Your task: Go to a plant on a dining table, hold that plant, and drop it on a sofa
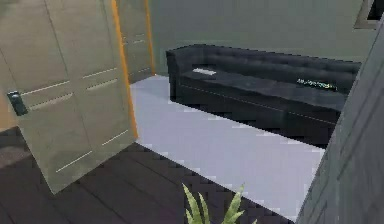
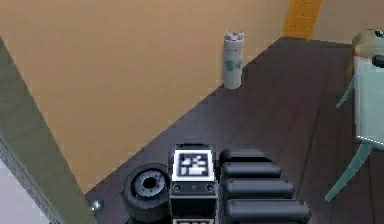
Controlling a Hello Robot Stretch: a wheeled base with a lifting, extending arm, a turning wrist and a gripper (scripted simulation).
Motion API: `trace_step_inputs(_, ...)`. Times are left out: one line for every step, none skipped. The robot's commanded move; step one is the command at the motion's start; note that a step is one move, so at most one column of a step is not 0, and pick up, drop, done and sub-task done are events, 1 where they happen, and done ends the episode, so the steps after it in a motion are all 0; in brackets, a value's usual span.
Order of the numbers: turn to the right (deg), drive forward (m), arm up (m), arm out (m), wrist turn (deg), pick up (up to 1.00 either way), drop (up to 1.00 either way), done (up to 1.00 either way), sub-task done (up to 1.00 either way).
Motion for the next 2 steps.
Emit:
trace_step_inputs(0.0, 0.2, 0.0, 0.0, 0.0, 0.0, 0.0, 0.0, 0.0)
trace_step_inputs(27.0, 0.0, 0.0, 0.0, 0.0, 0.0, 0.0, 0.0, 0.0)
